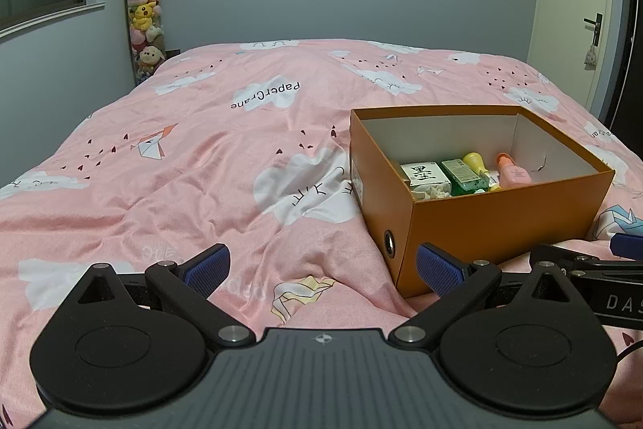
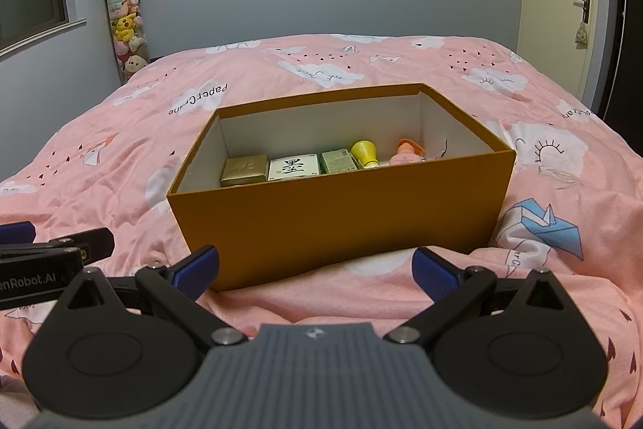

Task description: Organize rigid objects

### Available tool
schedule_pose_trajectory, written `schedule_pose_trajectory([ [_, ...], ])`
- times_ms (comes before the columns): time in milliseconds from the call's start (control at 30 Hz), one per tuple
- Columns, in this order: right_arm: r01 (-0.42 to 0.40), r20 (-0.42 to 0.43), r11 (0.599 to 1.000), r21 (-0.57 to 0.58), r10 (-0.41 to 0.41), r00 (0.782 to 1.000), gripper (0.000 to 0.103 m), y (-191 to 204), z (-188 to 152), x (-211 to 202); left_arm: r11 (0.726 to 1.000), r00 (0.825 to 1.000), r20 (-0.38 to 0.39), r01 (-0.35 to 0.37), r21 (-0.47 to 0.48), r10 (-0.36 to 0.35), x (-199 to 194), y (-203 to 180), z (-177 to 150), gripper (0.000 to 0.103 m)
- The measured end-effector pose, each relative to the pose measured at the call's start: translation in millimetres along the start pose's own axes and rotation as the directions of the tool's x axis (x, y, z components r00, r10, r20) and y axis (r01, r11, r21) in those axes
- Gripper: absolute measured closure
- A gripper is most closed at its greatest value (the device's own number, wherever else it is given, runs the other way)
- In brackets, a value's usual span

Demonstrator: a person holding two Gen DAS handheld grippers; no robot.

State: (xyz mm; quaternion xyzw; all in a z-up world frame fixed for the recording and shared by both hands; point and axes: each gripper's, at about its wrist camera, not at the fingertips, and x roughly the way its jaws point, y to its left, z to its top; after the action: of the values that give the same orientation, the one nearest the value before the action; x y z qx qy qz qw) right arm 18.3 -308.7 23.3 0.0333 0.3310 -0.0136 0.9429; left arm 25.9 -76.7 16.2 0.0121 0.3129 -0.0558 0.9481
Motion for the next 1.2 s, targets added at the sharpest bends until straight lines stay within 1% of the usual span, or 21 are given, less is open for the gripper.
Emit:
schedule_pose_trajectory([
  [400,-0.009,-0.005,1.000,-0.009,0.009,1.000,0.003,-0.7,0.2,0.9,1.000,1.000,-0.001,0.001,-0.001,-0.001,0.2,0.8,0.3,0.000],
  [800,-0.017,-0.012,1.000,-0.015,0.017,1.000,0.003,-2.7,1.0,3.9,1.000,1.000,-0.003,-0.016,-0.005,0.016,-2.0,3.0,-5.0,0.000],
  [1200,-0.021,-0.015,1.000,-0.020,0.021,1.000,0.003,-2.8,1.2,4.9,1.000,1.000,0.004,-0.010,-0.002,0.010,-3.3,0.7,-3.1,0.000],
])
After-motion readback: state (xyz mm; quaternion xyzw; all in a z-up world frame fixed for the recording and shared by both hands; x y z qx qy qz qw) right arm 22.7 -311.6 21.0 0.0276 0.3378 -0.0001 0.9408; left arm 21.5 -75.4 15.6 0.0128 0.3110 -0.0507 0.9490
